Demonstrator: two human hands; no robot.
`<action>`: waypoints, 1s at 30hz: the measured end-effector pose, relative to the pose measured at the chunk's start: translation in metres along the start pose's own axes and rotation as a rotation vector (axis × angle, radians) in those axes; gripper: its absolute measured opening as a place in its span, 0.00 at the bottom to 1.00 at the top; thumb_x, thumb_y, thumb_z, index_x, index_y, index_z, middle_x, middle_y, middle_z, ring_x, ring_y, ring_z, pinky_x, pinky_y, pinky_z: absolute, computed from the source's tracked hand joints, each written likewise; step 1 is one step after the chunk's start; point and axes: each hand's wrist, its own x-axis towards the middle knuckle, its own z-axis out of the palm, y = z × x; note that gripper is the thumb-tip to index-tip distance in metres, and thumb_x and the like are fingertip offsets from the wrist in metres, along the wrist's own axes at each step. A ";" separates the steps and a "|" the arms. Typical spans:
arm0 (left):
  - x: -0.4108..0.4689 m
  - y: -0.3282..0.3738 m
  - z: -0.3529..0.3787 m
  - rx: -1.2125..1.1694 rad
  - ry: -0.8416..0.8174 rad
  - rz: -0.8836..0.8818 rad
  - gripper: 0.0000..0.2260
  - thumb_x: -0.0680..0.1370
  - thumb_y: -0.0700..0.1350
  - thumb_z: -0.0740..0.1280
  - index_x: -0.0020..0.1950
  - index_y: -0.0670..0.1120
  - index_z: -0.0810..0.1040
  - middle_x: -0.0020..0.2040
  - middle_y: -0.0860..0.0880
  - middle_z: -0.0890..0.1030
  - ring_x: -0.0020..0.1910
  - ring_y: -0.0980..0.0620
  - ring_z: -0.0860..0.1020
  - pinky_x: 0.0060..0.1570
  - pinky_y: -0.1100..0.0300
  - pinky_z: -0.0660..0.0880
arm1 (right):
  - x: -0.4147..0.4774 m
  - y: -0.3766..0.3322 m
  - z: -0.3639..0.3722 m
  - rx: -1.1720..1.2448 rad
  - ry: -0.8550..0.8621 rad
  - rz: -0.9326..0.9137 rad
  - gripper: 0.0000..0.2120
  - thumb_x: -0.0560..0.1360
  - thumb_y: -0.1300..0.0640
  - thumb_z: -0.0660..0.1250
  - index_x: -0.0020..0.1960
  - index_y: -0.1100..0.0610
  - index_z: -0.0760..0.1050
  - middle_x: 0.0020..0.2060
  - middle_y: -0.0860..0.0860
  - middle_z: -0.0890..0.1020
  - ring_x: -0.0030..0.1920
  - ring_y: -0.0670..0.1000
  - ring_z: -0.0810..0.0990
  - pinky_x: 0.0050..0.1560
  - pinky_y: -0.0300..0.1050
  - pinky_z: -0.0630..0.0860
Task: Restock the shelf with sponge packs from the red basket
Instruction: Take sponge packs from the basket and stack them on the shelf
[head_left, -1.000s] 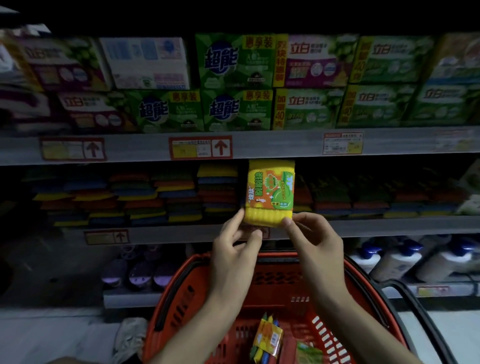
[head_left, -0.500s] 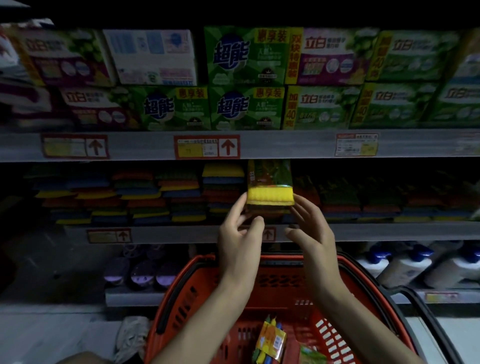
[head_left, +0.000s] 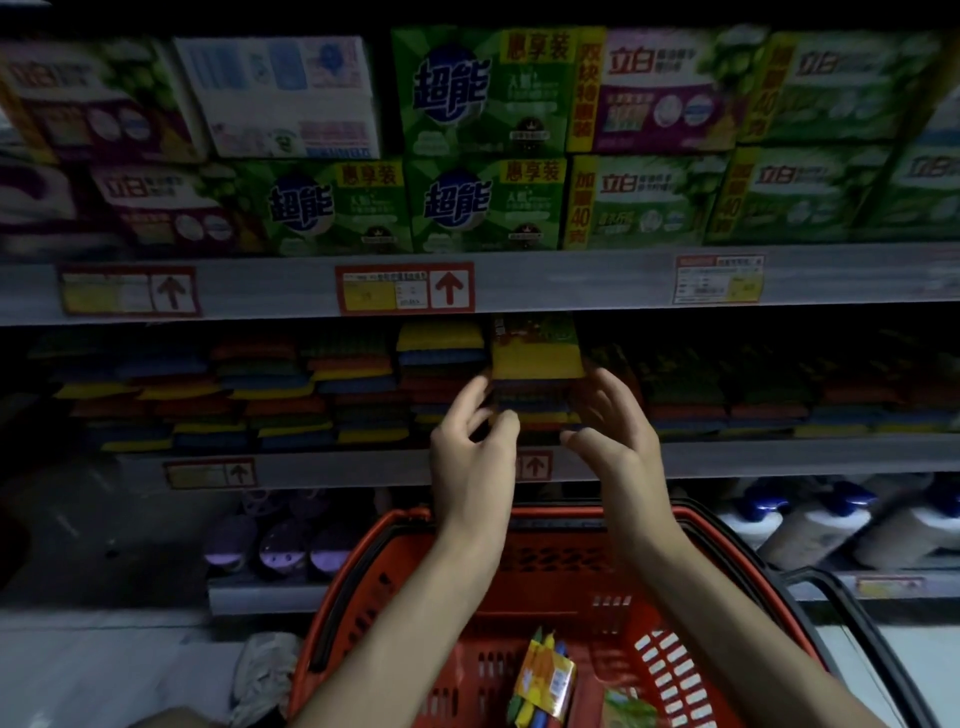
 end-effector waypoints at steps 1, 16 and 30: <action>0.001 0.000 0.000 -0.002 0.002 -0.001 0.23 0.81 0.40 0.67 0.76 0.52 0.72 0.62 0.59 0.76 0.63 0.61 0.75 0.56 0.68 0.71 | 0.000 -0.001 0.000 -0.007 -0.005 0.011 0.32 0.68 0.56 0.67 0.71 0.41 0.67 0.69 0.42 0.74 0.70 0.42 0.72 0.71 0.50 0.72; 0.004 0.005 0.001 0.118 0.013 0.031 0.23 0.83 0.44 0.66 0.78 0.53 0.68 0.64 0.55 0.76 0.52 0.66 0.75 0.45 0.75 0.67 | 0.009 -0.013 0.003 -0.146 0.014 0.007 0.34 0.77 0.67 0.68 0.79 0.52 0.63 0.71 0.43 0.70 0.71 0.42 0.67 0.69 0.43 0.68; 0.012 -0.001 -0.010 0.100 0.044 0.051 0.22 0.82 0.43 0.66 0.76 0.53 0.71 0.63 0.53 0.79 0.56 0.61 0.78 0.47 0.72 0.70 | 0.009 -0.013 0.002 -0.187 0.015 -0.056 0.31 0.77 0.69 0.67 0.76 0.49 0.67 0.67 0.43 0.75 0.67 0.42 0.73 0.62 0.35 0.71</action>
